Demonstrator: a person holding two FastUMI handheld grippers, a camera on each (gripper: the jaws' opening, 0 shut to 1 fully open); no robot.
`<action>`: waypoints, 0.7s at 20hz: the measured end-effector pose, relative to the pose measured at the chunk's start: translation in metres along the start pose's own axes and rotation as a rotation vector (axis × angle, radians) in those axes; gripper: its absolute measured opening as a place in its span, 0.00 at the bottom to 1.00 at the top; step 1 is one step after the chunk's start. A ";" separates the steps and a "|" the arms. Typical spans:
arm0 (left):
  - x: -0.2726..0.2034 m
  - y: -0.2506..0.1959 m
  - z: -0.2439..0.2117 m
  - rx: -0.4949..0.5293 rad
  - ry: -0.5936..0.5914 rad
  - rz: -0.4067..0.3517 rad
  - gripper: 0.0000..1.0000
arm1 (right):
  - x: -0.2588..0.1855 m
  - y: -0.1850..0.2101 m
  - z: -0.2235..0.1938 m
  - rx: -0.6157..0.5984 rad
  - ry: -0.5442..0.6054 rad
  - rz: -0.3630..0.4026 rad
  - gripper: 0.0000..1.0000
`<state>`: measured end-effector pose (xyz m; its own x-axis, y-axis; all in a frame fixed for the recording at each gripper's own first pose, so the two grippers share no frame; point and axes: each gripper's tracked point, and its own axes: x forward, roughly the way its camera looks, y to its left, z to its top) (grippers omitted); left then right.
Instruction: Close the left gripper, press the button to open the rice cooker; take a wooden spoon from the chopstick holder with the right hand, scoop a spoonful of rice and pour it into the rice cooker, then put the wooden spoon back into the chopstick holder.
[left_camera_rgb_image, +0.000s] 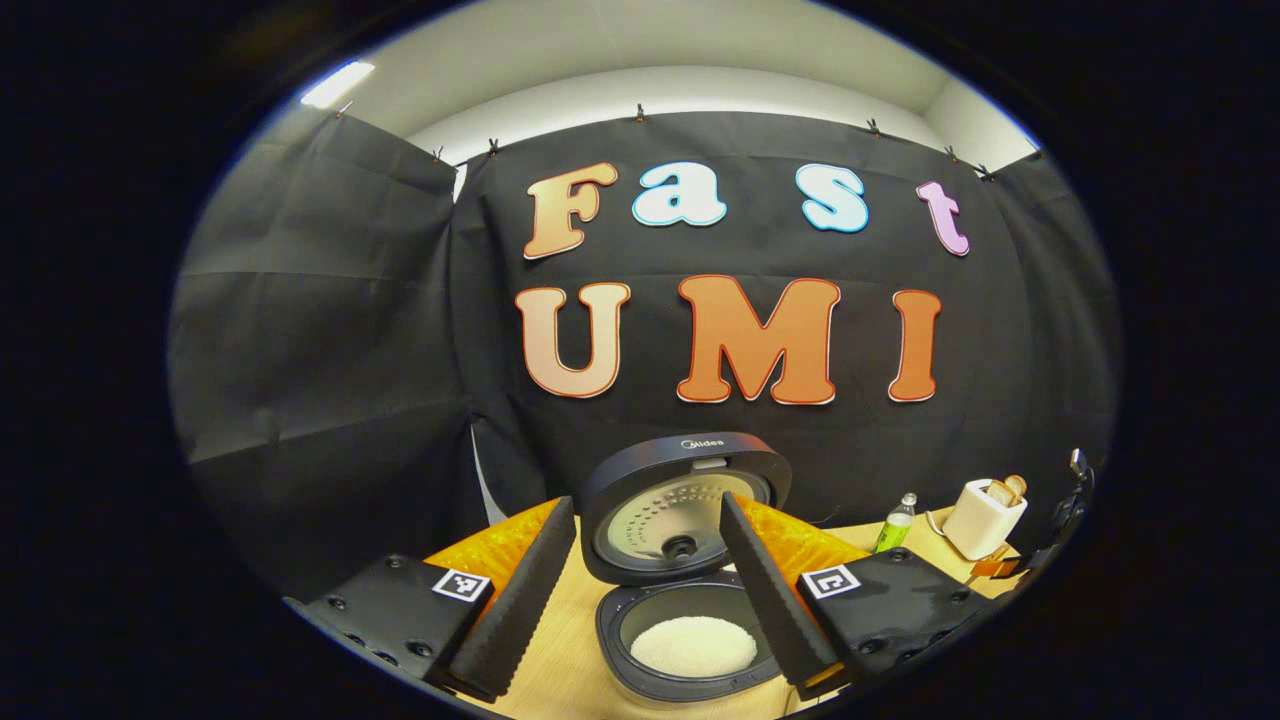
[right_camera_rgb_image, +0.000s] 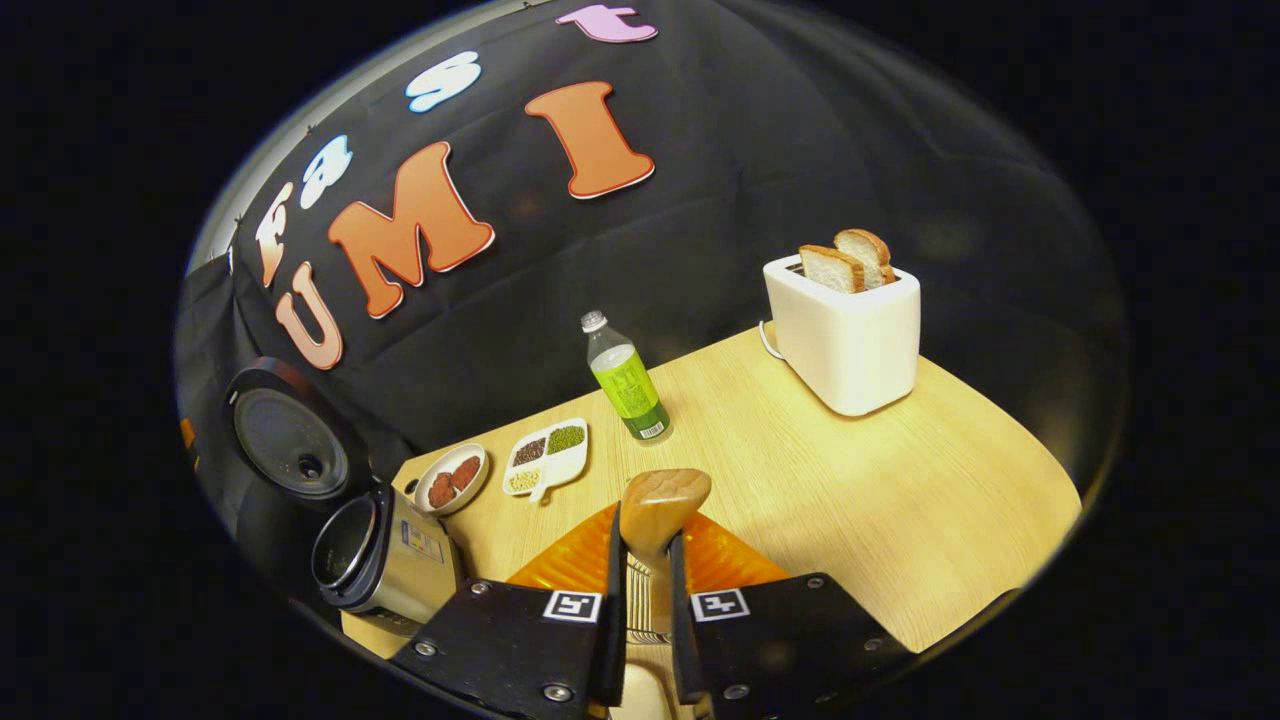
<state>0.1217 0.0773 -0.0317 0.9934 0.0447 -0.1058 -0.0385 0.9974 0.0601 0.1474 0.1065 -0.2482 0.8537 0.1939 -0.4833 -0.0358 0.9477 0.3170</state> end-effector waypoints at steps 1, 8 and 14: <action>0.001 -0.003 0.003 0.001 -0.009 -0.007 0.94 | -0.003 -0.004 0.001 0.003 -0.005 -0.007 0.22; 0.010 -0.030 0.020 -0.016 -0.034 -0.020 0.96 | -0.046 -0.061 0.060 -0.095 -0.074 -0.124 0.86; 0.048 -0.048 0.050 -0.041 -0.043 -0.015 0.99 | -0.119 -0.078 0.148 -0.225 -0.248 -0.173 0.94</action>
<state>0.1769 0.0292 0.0105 0.9976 0.0278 -0.0638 -0.0267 0.9995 0.0185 0.1259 -0.0275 -0.0947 0.9560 -0.0151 -0.2930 0.0303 0.9984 0.0474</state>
